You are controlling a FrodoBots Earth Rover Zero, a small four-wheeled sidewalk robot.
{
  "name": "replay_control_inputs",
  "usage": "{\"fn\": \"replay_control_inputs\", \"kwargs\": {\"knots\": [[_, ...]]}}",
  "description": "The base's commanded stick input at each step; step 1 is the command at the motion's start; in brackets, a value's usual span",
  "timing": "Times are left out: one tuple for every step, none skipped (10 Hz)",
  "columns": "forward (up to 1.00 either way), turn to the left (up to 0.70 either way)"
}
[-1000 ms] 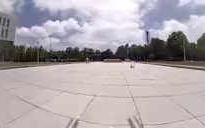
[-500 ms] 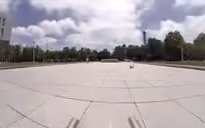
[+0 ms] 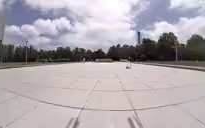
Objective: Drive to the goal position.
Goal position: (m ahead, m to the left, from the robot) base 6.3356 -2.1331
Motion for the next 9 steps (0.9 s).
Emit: {"fn": "replay_control_inputs", "kwargs": {"knots": [[0.50,0.00],[0.50,0.00],[0.50,0.00],[0.50,0.00],[0.50,0.00],[0.50,0.00],[0.50,0.00],[0.50,0.00],[0.50,0.00]]}}
